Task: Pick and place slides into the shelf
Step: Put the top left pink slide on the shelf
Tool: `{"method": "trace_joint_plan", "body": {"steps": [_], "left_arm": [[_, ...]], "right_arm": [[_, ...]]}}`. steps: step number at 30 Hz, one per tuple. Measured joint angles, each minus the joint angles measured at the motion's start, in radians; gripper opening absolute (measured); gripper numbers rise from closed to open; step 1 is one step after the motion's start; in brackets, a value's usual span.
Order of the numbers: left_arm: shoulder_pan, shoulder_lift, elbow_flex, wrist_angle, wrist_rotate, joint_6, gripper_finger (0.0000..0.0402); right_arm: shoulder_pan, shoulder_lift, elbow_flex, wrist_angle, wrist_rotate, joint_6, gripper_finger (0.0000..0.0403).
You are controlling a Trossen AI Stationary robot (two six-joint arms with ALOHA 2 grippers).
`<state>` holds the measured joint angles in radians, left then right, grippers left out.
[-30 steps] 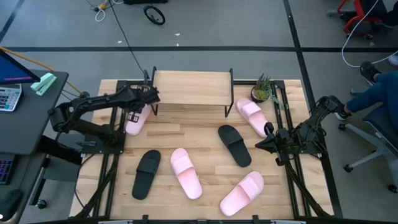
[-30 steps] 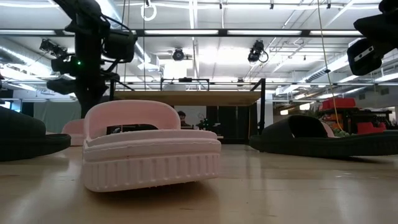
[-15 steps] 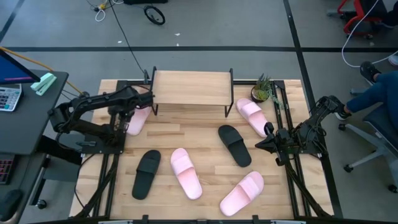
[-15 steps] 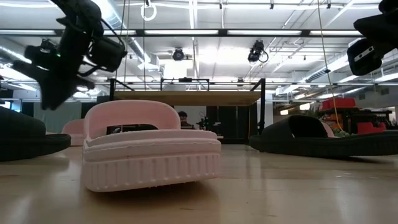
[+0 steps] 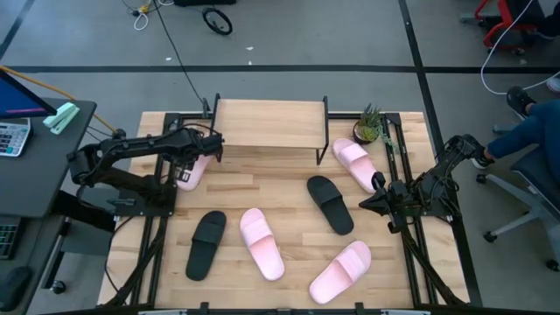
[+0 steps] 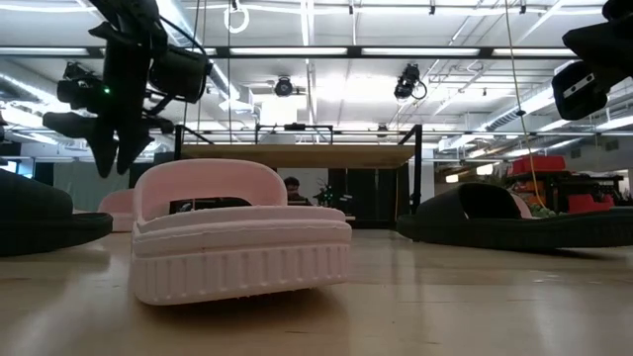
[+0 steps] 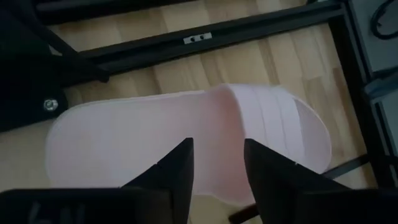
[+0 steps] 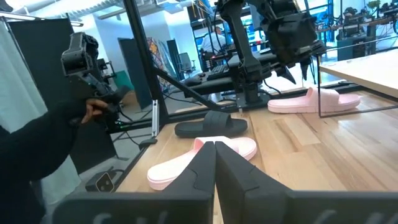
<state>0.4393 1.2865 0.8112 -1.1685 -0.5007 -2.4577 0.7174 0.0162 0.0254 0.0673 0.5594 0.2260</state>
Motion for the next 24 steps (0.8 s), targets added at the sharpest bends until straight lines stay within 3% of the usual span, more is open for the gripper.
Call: {"method": "trace_joint_plan", "body": {"steps": [12,24], "left_arm": [[0.002,0.000,0.000,0.017,-0.003,0.027,0.0186],[0.002,0.089,-0.001,-0.017,0.034,0.027,0.0179]], "right_arm": [[0.000,0.000,0.000,0.000,0.000,0.000,0.0014],[0.000,0.000,0.000,0.000,0.000,0.000,0.0014]]}}
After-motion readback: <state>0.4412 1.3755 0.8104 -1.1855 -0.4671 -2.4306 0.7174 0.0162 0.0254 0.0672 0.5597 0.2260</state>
